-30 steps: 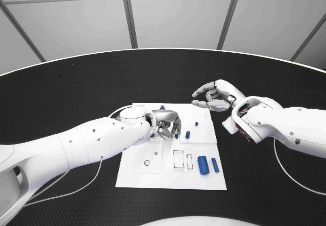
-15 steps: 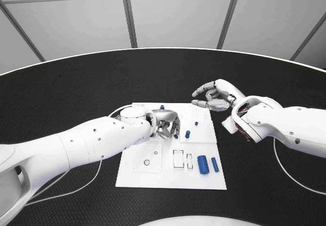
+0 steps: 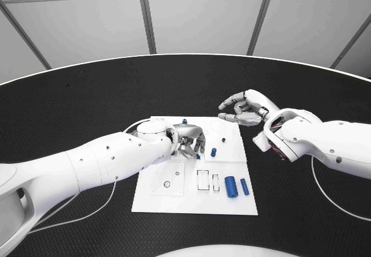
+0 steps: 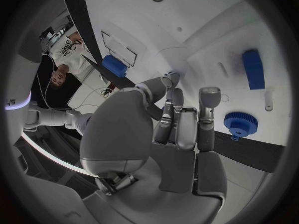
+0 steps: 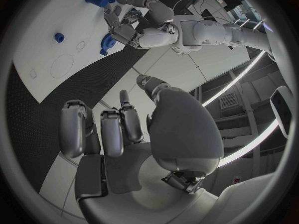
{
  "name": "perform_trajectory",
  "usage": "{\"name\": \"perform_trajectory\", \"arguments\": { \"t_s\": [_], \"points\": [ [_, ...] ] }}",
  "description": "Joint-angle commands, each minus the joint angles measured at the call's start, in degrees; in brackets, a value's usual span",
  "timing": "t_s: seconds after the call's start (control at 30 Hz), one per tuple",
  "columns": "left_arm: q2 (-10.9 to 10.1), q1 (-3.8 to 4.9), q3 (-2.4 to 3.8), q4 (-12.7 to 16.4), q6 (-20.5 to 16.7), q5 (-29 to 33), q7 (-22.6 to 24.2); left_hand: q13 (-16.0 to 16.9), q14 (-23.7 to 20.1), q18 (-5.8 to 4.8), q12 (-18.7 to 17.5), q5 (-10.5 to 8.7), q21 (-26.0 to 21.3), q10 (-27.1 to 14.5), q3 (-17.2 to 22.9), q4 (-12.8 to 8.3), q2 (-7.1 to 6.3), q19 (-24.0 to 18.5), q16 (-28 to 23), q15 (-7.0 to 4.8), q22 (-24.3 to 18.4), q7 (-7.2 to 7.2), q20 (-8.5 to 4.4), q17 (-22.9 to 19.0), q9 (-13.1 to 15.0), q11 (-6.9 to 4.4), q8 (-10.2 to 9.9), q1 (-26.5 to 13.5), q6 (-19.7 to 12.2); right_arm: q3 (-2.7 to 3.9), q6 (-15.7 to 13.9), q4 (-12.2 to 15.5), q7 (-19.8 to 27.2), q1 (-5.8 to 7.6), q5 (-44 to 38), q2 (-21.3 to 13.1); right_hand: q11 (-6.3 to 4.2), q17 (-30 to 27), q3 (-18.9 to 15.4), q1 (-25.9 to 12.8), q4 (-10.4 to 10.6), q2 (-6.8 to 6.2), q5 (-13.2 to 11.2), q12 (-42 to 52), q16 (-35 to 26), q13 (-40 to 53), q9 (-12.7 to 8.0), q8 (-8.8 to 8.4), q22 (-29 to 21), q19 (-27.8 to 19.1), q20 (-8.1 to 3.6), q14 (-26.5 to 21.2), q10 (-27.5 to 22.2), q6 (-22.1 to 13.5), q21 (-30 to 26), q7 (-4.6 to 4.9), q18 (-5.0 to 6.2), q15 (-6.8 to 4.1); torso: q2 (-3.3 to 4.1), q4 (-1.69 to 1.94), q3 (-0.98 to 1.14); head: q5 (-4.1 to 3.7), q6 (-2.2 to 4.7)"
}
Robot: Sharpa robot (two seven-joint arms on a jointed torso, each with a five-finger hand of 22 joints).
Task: Assemble the parts on the task board
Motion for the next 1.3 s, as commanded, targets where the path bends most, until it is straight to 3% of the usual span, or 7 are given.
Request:
{"name": "perform_trajectory", "arguments": {
  "t_s": [0.03,0.23,0.5,0.97,1.3],
  "points": [
    [0.0,0.0,0.0,0.02,-0.17,0.22,-0.22,0.44,0.29,0.64,0.82,-0.4,-0.46,-0.44,-2.01,0.69,-0.45,-0.35,0.31,0.08,-0.25,0.0,0.2,0.23,0.09,-0.23,-0.26,-1.46,-0.12,0.0,0.0,0.01,0.0,0.0,0.0,0.0,-0.06,9.68,-0.03,-0.31,0.26,0.42,0.39,0.21,-0.03,5.32,-0.06,0.36,3.35,1.46,-0.29,4.58,0.16,0.34,0.15,-0.14,0.5,-0.46,-0.03,-0.01,0.01,0.02,-0.02],
    [0.04,0.0,0.0,-0.03,0.03,0.48,-0.77,1.2,0.31,0.64,1.89,-0.29,-1.13,-1.34,-5.6,2.06,-1.25,-0.19,0.33,0.15,-0.88,0.1,0.28,0.47,0.04,-0.14,-0.97,-2.88,-0.92,0.0,0.01,0.03,-0.01,0.0,0.0,-0.03,-0.06,9.68,-0.03,-0.31,0.26,0.42,0.39,0.21,-0.03,5.32,-0.06,0.36,3.35,1.46,-0.29,4.58,0.16,0.34,0.15,-0.14,0.5,-0.46,0.0,-0.04,0.03,-0.04,-0.06],
    [0.04,0.01,0.0,-0.01,0.56,0.53,-1.08,1.36,0.23,0.68,2.11,-0.23,-1.4,-1.59,-6.36,2.3,-1.35,-0.23,0.31,0.16,-1.16,0.07,0.31,0.32,0.07,-0.13,-1.04,-2.97,-0.91,0.0,0.01,0.04,-0.02,0.0,0.0,-0.06,-0.06,9.68,-0.03,-0.31,0.26,0.42,0.39,0.21,-0.03,5.32,-0.06,0.36,3.35,1.46,-0.29,4.58,0.16,0.34,0.15,-0.14,0.5,-0.46,-0.01,-0.01,0.03,-0.07,-0.11],
    [0.42,0.0,-0.01,-0.55,0.97,0.34,-1.35,1.28,0.43,0.67,1.96,-0.03,-1.52,-1.59,-5.21,1.71,1.06,0.19,0.35,-0.13,-1.36,-0.23,0.04,0.92,0.49,-0.44,-0.52,0.23,0.7,0.0,0.05,0.06,0.0,0.0,0.0,0.0,-0.06,9.68,-0.03,-0.31,0.26,0.42,0.39,0.21,-0.03,5.32,-0.06,0.36,3.35,1.46,-0.29,4.58,0.16,0.34,0.15,-0.14,0.5,-0.46,-0.01,-0.01,0.04,-0.09,-0.13],
    [0.65,-0.02,-0.02,-0.92,1.35,0.07,-1.55,1.05,0.51,0.62,1.61,-0.03,-1.33,-1.33,-4.31,1.28,1.41,0.38,0.37,-0.15,-1.21,-0.2,-0.02,1.07,0.56,-0.42,-0.51,1.02,1.0,0.0,0.16,0.05,-0.02,0.0,0.0,0.0,-0.06,9.68,-0.03,-0.31,0.26,0.42,0.39,0.21,-0.03,5.32,-0.06,0.36,3.35,1.46,-0.29,4.58,0.16,0.34,0.15,-0.14,0.5,-0.46,0.04,-0.05,0.04,-0.08,-0.25]
  ]
}}
